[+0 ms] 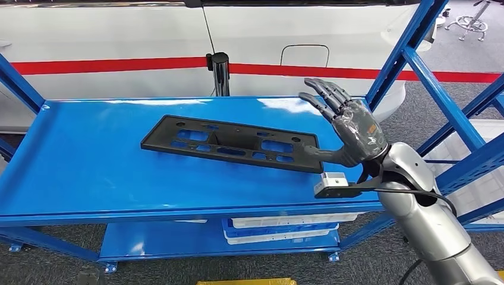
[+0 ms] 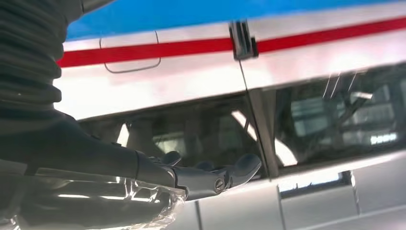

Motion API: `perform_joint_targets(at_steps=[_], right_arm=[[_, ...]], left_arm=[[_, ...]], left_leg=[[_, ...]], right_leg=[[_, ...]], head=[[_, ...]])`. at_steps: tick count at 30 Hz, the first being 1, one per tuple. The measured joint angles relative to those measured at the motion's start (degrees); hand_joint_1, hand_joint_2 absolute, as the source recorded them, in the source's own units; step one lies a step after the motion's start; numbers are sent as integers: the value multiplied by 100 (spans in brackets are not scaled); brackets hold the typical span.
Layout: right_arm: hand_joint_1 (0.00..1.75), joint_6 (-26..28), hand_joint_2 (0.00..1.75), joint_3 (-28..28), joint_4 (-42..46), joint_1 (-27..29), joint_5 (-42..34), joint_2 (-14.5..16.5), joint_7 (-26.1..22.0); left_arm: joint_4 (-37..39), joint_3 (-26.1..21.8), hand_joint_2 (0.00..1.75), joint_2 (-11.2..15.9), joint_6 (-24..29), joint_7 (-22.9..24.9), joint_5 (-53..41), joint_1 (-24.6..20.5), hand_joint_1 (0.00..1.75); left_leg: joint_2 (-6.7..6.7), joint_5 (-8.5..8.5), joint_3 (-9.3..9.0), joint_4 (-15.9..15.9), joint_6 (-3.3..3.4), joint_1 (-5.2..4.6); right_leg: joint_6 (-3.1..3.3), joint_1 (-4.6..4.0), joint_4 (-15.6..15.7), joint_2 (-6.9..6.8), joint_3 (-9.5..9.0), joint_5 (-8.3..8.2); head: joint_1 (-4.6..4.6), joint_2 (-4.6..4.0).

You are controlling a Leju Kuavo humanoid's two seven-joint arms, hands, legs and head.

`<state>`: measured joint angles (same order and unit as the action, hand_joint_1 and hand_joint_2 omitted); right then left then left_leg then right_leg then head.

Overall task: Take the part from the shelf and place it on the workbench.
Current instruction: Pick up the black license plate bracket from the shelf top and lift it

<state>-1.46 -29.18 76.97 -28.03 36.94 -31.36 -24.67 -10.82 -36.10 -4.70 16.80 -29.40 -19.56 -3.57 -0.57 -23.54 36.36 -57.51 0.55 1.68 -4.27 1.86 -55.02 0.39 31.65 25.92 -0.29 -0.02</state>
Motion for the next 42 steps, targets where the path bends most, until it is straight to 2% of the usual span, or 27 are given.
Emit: perform_joint_targets(at_steps=[6,13,23,31,42], right_arm=[[0,-127,175,-45,203,44,-104,-306,-2],[0,-216,175,-84,301,49,-161,-434,7],[0,-995,175,-320,367,-314,-536,-673,179],[0,-817,175,-873,273,-476,-174,-678,468],[0,-779,175,-1219,146,-576,-69,-663,561]], left_arm=[[0,-21,0,3,3,7,0,10,0],[0,-40,0,3,3,14,0,11,0],[0,-82,0,3,-2,14,-16,9,0],[0,-145,0,-18,3,13,-74,-5,0],[0,-153,0,-20,10,17,-91,-7,0]], left_leg=[[2,-3,0,0,-4,0],[2,-2,-1,0,-4,1],[1,-2,-1,0,-3,0],[1,-2,-1,0,-4,1],[2,-2,0,0,-4,1]], right_leg=[[0,0,0,1,2,0],[0,-1,-1,1,1,0],[0,0,-1,0,0,0],[0,-1,-1,0,-1,0],[0,-1,-1,1,-2,0]], head=[[-1,0],[-2,0],[-1,0],[-2,0],[-1,1]])
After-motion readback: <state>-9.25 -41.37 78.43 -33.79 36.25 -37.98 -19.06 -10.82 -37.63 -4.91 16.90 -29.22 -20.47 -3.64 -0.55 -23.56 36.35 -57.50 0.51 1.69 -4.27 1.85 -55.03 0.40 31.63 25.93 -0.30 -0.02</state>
